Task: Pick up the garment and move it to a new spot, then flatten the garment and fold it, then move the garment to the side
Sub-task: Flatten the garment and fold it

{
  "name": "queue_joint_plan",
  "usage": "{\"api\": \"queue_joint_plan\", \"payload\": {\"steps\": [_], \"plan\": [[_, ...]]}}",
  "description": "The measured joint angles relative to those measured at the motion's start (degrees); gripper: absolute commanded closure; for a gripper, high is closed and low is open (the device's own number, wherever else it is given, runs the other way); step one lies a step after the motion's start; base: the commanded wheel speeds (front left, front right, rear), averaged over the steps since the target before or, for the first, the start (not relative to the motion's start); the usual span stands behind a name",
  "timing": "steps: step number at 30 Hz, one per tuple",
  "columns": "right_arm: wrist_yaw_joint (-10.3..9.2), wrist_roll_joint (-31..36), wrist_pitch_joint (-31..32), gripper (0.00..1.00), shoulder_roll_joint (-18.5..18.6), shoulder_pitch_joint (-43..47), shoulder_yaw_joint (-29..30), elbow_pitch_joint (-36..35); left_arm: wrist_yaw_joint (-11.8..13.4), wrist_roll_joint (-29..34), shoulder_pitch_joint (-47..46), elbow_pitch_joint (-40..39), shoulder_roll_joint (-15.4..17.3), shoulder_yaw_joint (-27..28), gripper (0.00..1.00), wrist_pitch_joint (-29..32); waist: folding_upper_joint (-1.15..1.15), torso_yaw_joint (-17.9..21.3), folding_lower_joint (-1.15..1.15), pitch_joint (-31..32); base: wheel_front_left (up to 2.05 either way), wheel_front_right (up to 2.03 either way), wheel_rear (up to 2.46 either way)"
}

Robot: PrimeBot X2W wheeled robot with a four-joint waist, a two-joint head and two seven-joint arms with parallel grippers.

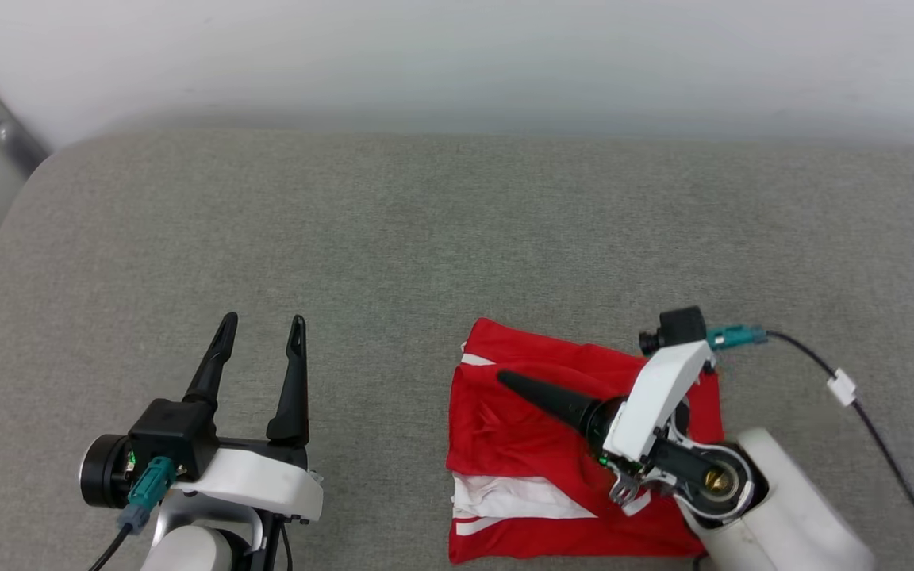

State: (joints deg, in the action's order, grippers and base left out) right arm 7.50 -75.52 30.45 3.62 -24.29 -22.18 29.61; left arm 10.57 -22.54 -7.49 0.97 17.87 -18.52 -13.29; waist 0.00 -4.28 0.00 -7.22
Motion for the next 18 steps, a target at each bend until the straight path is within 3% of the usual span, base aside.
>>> {"api": "queue_joint_plan", "payload": {"steps": [5, 10, 13, 18], "plan": [[0.00, 5.5, -4.5, 0.00, 4.9, -1.5, -2.6, -7.2, 0.0, -0.4, 0.0, 0.6, -0.1, 0.2, 0.00, -0.3, 0.00, 1.6, 0.00, 0.9, 0.00, 0.00, 0.00], [0.00, 21.7, -14.5, 0.00, 14.2, -1.4, -3.2, -10.8, 0.5, -0.4, 0.5, 1.1, -0.3, 0.4, 0.00, -0.5, 0.00, 3.3, 0.00, 2.2, 0.00, 0.00, 0.00], [0.00, 31.4, -19.6, 0.00, 17.5, 0.6, 0.6, -9.8, 0.9, -0.5, 1.3, 1.4, -0.4, 0.4, 0.00, -0.6, 0.00, 4.2, 0.00, 3.1, 0.00, 0.00, 0.00], [0.00, 42.3, -25.3, 0.00, 18.3, 7.3, 10.3, -10.1, 1.4, -0.9, 2.3, 1.8, -0.4, 0.8, 0.00, -0.8, 0.00, 5.5, 0.00, 4.6, 0.00, 0.00, 0.00]]}}
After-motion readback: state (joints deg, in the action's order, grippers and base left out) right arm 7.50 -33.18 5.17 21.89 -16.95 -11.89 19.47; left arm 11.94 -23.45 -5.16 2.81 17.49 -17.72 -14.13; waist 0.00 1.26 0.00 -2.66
